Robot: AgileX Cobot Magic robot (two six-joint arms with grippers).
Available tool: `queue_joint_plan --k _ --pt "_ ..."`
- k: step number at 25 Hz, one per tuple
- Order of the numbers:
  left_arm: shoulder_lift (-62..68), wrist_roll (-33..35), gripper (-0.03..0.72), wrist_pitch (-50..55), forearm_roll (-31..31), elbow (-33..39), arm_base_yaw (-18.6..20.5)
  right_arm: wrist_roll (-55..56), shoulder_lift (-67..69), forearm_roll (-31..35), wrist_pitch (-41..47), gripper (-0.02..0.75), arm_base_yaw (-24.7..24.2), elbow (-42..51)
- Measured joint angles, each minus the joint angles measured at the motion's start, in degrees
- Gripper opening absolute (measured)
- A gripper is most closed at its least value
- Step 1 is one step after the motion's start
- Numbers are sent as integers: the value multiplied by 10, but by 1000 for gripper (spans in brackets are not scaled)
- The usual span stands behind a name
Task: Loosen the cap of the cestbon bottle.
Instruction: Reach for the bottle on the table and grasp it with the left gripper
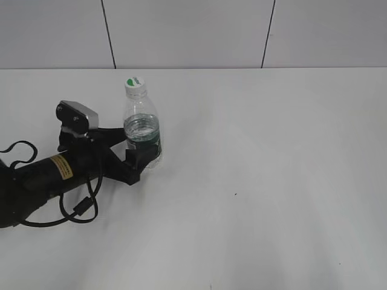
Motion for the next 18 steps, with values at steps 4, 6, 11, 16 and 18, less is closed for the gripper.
queue_joint_plan --k 4,6,11,16,18 --pt "17 -6 569 0 20 -28 0 0 0 0 0 589 0 0" --pt "18 -6 569 0 27 -38 0 0 0 0 0 589 0 0" --pt "20 -8 569 0 29 -60 0 0 0 0 0 589 0 0" --pt "37 -23 569 -1 31 -72 0 0 0 0 0 589 0 0" --pt "37 -24 569 -1 32 -73 0 0 0 0 0 589 0 0"
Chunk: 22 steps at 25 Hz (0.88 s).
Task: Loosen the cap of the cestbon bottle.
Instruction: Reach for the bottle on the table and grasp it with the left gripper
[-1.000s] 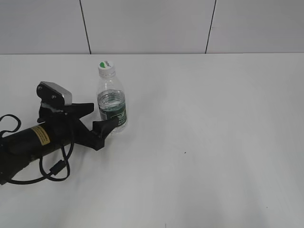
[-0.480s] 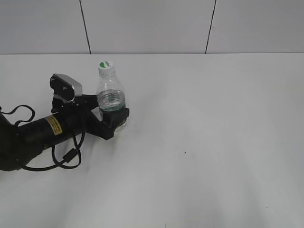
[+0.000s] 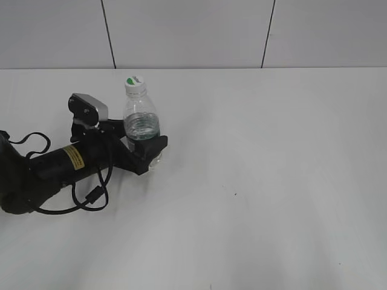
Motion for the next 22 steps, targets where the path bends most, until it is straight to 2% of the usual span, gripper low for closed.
queue_joint_plan --k 13,16,19,22 --pt "9 -2 564 1 -1 -34 -10 0 0 0 0 589 0 0" --pt "10 -2 510 1 -1 -34 -10 0 0 0 0 589 0 0" --pt "10 -2 414 1 1 -34 -10 0 0 0 0 589 0 0" --pt "10 -2 403 1 7 -35 -10 0 0 0 0 589 0 0"
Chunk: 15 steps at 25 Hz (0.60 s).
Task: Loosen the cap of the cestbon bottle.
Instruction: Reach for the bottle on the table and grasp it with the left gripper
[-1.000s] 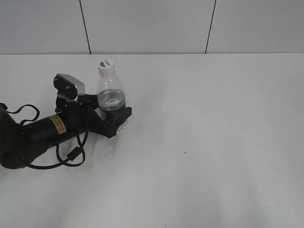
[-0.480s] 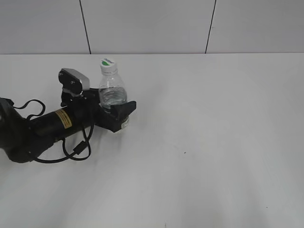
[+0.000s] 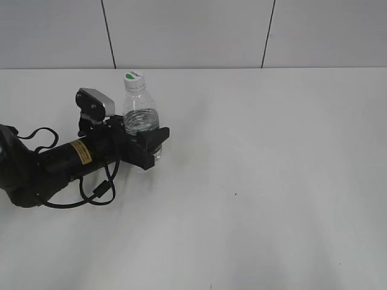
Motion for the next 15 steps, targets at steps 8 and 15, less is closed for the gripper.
queue_joint_plan --k 8,15 --pt "0 1 403 0 7 0 0 0 0 0 0 589 0 0" --pt "-31 -4 403 22 108 0 0 0 0 0 0 589 0 0"
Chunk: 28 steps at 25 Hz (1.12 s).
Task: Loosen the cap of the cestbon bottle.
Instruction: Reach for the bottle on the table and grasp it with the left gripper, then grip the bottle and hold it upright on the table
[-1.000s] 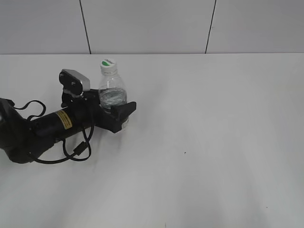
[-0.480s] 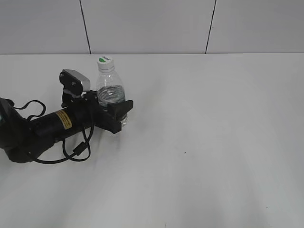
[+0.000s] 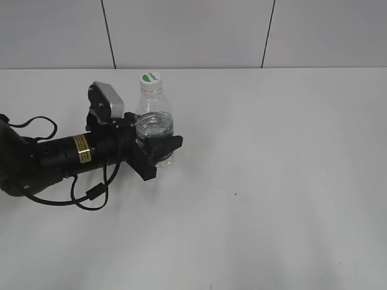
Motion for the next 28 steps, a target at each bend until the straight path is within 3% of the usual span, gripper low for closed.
queue_joint_plan --k 5,10,18,28 --pt "-45 -57 403 -3 88 0 0 0 0 0 0 589 0 0" --pt "-50 -97 403 -2 111 0 -14 0 0 0 0 589 0 0" --pt "-42 -90 403 -5 117 0 -85 0 0 0 0 589 0 0" --pt "24 -76 403 -9 71 -12 -93 0 0 0 0 589 0 0"
